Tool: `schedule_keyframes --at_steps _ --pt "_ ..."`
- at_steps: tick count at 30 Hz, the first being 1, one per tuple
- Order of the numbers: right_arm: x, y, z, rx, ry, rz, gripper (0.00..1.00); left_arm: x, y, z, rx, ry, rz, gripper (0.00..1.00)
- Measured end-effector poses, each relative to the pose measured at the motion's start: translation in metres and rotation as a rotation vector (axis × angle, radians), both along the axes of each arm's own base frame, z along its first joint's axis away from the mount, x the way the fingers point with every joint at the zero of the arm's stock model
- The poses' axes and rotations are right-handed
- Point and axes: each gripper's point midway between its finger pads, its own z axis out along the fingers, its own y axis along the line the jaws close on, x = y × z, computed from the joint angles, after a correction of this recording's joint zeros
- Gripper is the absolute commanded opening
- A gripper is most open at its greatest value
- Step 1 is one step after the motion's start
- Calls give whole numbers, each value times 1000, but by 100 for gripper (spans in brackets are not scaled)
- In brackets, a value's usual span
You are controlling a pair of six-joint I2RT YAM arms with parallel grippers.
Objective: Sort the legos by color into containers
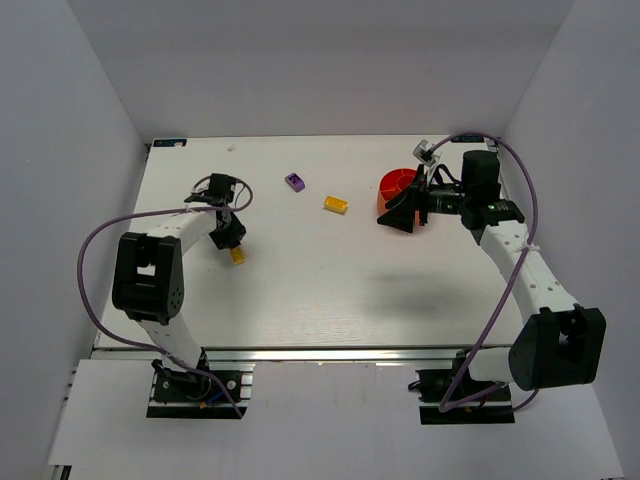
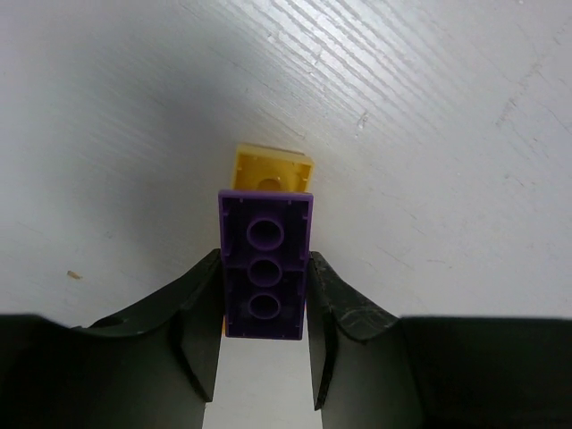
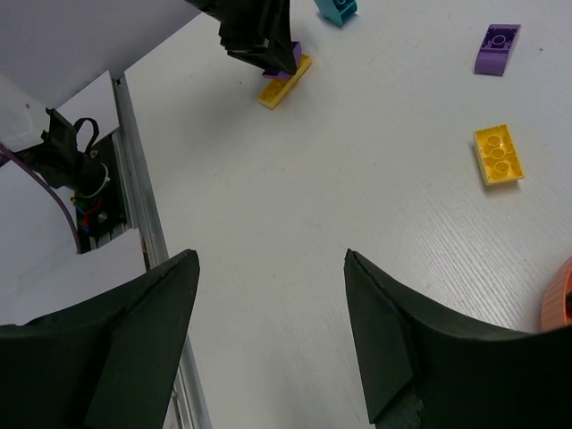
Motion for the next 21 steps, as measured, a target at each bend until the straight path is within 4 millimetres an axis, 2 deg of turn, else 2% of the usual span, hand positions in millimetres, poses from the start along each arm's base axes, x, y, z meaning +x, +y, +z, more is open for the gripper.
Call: schedule_keyframes --at_steps 3,4,6,9,13,16,17,19,21 --pt "0 0 1 2 -4 1 71 1 -3 12 5 -26 -51 9" --pt "1 -1 1 3 -7 0 71 1 -6 18 -3 -41 -73 5" --pt "1 -1 1 3 -8 -2 71 5 -15 35 -31 -89 -153 3" --pt "4 -3 1 -3 -14 -14 70 13 -44 67 -136 -220 -334 2" --pt "15 -13 -1 -33 -30 -86 65 14 -117 122 -389 -496 -697 0" --pt "25 -28 4 -53 -58 -167 57 20 -171 147 -527 -650 -920 0" --pt "27 -33 7 -57 -72 -196 45 23 -191 152 -568 -687 -996 0" --pt "32 -46 13 -62 -100 -251 28 32 -223 157 -621 -736 -1109 0" --pt "37 -59 18 -64 -117 -304 21 45 -252 161 -654 -800 -1208 0"
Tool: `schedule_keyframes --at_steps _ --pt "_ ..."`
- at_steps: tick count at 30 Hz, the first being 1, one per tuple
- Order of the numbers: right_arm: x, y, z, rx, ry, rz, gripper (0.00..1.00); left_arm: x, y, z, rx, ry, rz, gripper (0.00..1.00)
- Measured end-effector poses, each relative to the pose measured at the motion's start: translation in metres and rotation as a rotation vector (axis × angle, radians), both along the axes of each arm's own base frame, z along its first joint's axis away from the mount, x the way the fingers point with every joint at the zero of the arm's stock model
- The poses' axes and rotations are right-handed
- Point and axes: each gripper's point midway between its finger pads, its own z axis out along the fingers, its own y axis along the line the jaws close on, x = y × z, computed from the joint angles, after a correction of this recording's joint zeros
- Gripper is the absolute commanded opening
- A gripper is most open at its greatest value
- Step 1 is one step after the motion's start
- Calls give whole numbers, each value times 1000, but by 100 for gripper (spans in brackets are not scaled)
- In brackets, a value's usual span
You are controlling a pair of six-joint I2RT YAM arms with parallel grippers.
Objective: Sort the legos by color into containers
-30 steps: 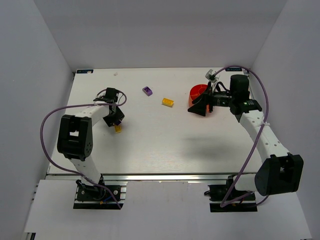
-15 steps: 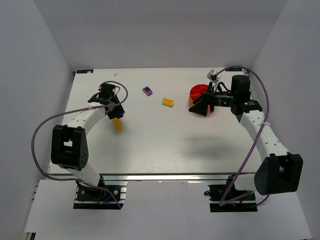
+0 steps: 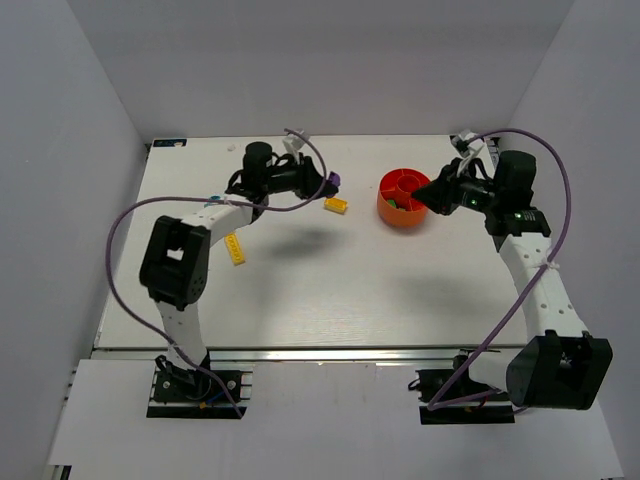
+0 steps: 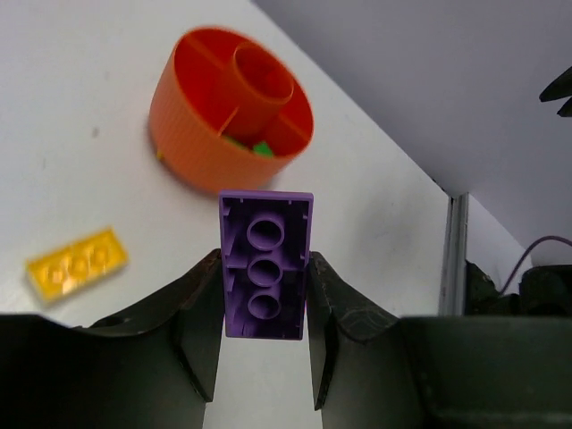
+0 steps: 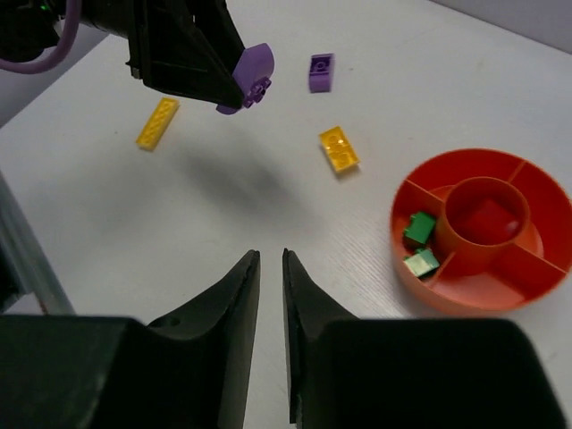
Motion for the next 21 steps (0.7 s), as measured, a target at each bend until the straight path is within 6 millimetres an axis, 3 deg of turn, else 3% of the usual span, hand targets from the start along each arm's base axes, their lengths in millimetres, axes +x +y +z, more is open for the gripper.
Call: schedule_keyframes --at_steps 5,12,17,21 --pt "10 -27 5 4 -16 -89 20 34 -53 15 -67 -184 -141 2" --pt "16 -49 4 16 -9 -150 22 73 -96 31 -153 -437 -201 4" --pt "17 -55 3 26 -2 -159 23 89 -124 18 -213 -518 -219 5" --pt "19 -55 1 34 3 -147 24 87 -143 1 -238 -538 -235 6"
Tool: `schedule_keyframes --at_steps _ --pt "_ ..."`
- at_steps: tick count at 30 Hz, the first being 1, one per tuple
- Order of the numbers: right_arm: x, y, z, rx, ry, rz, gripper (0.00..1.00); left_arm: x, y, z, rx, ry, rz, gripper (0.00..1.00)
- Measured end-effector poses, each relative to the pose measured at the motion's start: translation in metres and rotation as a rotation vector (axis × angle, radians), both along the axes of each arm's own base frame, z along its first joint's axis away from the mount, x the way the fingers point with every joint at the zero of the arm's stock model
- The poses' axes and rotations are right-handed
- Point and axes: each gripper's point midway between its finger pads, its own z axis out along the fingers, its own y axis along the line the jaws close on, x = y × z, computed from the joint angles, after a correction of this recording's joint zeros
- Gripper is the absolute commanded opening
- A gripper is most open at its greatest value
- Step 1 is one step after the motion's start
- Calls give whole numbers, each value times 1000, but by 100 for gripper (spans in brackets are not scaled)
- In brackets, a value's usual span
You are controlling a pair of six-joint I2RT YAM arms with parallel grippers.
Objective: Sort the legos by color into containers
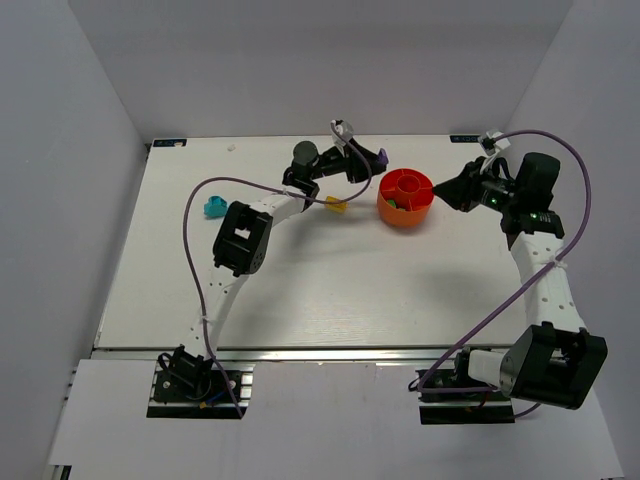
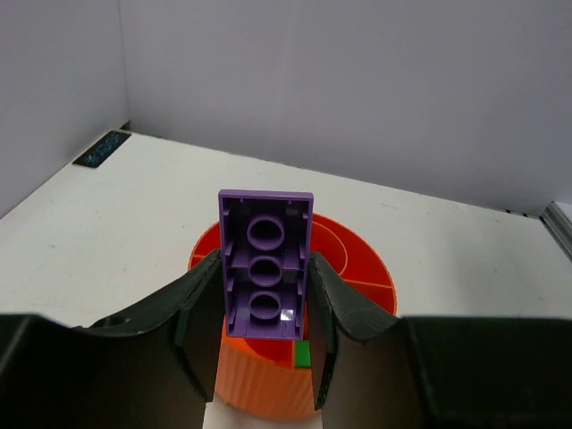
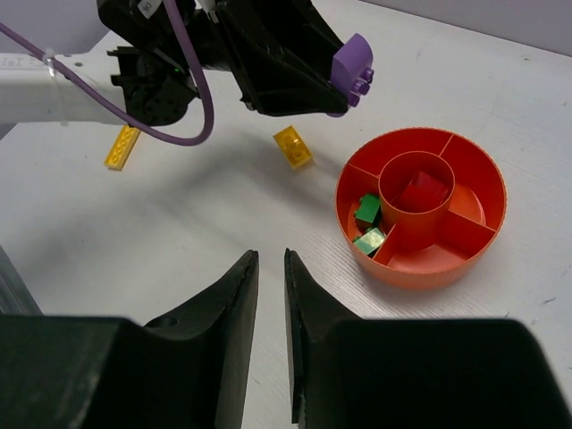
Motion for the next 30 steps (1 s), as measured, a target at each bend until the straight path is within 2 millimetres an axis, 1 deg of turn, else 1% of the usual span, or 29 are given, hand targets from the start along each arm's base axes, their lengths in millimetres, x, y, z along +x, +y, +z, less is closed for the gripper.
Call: schedule_keyframes --at_steps 3,8,10,14,16,22,25,30 --pt "1 0 -4 8 14 11 25 -1 -9 -5 -21 -21 -7 6" --pt "3 0 -8 13 26 17 25 -2 -19 4 -61 -70 -9 8" --pt "4 0 -10 15 32 19 25 -3 -22 7 -70 -82 -7 10" --pt "5 0 -12 16 37 19 26 1 -24 10 -89 -106 14 12" --pt "4 0 -11 17 36 22 26 4 -24 7 -94 -105 25 13" --pt "4 1 -11 20 36 29 26 7 -27 -17 -82 -72 36 14" --pt "3 2 -11 21 36 33 27 7 -31 -25 -76 -57 37 15" --pt "3 2 -11 23 35 37 27 3 -36 -32 -71 -48 33 16"
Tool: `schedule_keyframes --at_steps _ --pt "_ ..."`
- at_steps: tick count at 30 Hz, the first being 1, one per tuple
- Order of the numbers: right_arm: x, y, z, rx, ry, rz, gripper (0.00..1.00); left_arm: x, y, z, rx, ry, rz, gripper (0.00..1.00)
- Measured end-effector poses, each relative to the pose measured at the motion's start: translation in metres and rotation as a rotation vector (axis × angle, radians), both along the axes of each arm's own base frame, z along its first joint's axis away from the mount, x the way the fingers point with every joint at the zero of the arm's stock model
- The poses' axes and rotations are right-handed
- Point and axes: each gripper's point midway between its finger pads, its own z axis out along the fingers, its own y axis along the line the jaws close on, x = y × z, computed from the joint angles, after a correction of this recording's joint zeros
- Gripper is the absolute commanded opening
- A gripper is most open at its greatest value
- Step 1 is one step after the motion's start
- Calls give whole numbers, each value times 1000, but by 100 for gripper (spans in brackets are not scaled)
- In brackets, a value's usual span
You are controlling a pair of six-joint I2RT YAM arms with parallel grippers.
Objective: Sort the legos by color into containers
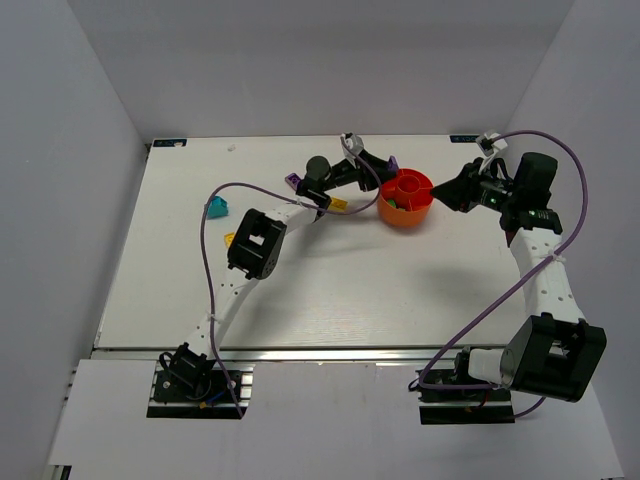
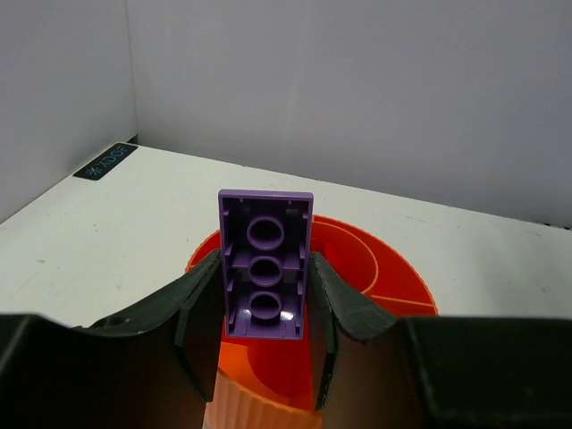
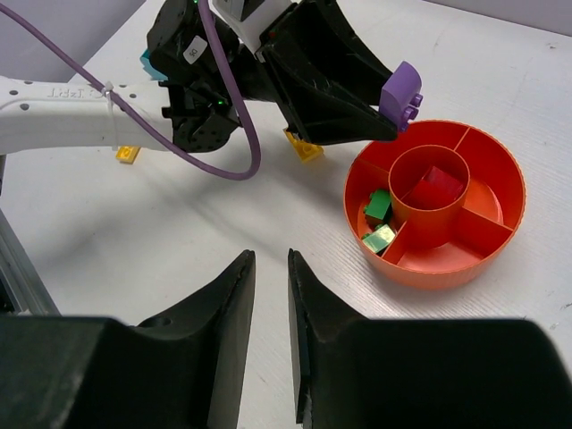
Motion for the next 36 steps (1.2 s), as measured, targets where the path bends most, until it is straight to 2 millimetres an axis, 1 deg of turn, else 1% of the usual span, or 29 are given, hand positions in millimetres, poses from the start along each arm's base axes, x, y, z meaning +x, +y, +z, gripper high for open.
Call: schedule_keyframes --at_steps 5,8,11,15,22,36 --pt "0 0 0 1 0 3 28 -3 -4 0 -1 0 -4 18" --pt "-1 1 0 2 0 4 28 -5 -6 0 -1 1 -7 20" --pt "-1 1 0 3 0 6 28 -6 -7 0 -1 4 -7 24" --pt "-1 1 1 4 -1 10 28 -5 -7 -1 -1 5 -1 33" --pt "-1 1 1 4 -1 10 29 -3 -7 0 -4 8 9 40" --pt "-1 1 1 3 -2 10 31 -2 -7 -3 -2 19 13 49"
